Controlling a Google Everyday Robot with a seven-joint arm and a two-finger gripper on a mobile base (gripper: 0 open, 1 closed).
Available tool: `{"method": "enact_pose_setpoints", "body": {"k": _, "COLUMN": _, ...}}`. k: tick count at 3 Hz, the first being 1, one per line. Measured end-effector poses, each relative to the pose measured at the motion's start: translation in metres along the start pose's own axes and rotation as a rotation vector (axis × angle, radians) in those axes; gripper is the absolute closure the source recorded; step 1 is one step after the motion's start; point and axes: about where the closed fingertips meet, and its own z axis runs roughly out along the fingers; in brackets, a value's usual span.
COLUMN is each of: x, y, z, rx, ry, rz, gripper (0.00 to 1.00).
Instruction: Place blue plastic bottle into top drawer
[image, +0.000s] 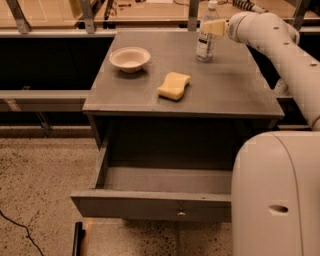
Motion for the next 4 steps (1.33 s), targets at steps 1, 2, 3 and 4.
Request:
{"method": "enact_pose_setpoints", "body": {"k": 1, "x": -0.005, "y": 0.018, "z": 0.024, "rx": -0.045, "ry": -0.017, "rz": 0.029, "gripper": 0.0}}
{"method": "enact_pose_setpoints", "body": {"k": 2, "x": -0.003, "y": 0.041, "z": 0.039, "rx": -0.125, "ry": -0.012, "rz": 0.045, "gripper": 0.18}}
{"method": "enact_pose_setpoints", "body": {"k": 3, "x": 0.006, "y": 0.06, "z": 0.046, "rx": -0.199, "ry": 0.013, "rz": 0.051, "gripper": 0.42}}
{"method": "enact_pose_setpoints", "body": {"k": 4, "x": 0.019, "y": 0.069, "z": 0.047, "rx": -0.241, "ry": 0.05, "rz": 0.053, "gripper": 0.65}}
